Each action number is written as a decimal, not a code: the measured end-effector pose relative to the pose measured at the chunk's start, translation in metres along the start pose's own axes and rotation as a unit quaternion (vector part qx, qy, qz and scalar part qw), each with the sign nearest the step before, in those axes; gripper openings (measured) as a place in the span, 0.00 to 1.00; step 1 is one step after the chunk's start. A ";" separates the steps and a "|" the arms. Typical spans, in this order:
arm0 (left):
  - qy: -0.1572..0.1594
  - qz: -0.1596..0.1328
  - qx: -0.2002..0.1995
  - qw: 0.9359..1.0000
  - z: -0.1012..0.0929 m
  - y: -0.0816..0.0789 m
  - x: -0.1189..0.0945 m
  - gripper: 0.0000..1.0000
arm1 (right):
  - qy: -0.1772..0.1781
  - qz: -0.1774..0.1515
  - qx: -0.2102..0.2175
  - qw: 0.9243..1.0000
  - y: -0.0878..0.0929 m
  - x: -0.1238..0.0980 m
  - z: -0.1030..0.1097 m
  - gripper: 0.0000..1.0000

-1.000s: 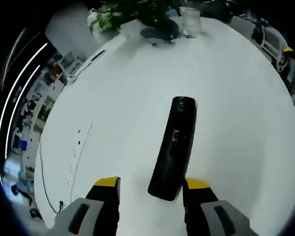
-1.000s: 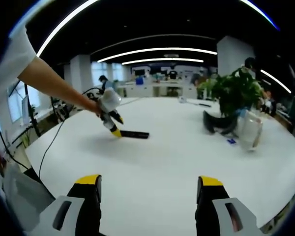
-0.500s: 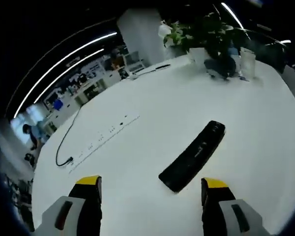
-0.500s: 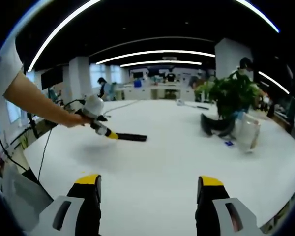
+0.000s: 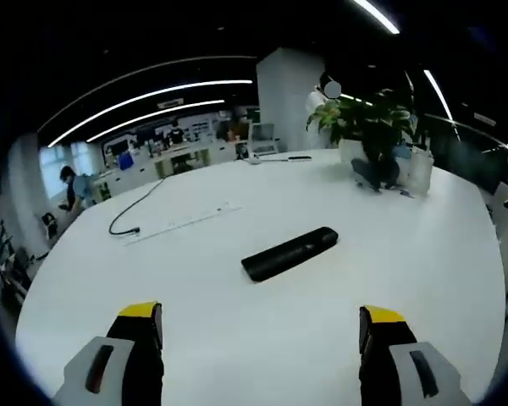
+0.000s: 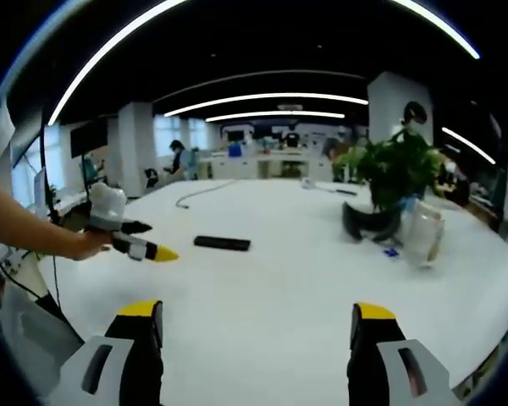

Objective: Press the specified remote control buttons in sequence, fully releasing each button before pressing the next.

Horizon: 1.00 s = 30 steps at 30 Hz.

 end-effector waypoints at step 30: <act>-0.086 -0.173 -0.052 0.980 -0.015 -0.004 -0.177 1.00 | 0.015 -0.021 0.007 1.000 -0.004 -0.005 -0.004 0.98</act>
Point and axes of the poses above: the point that each gripper's makers call its tool centre point, and the gripper's own axes: x roughly forward along the fingers, z roughly to its left, y roughly out of its underside, the point moved 5 cm from there along -x, roughly backward along the fingers, and after that the axes turned 12 degrees about -x, right-handed, at the moved point
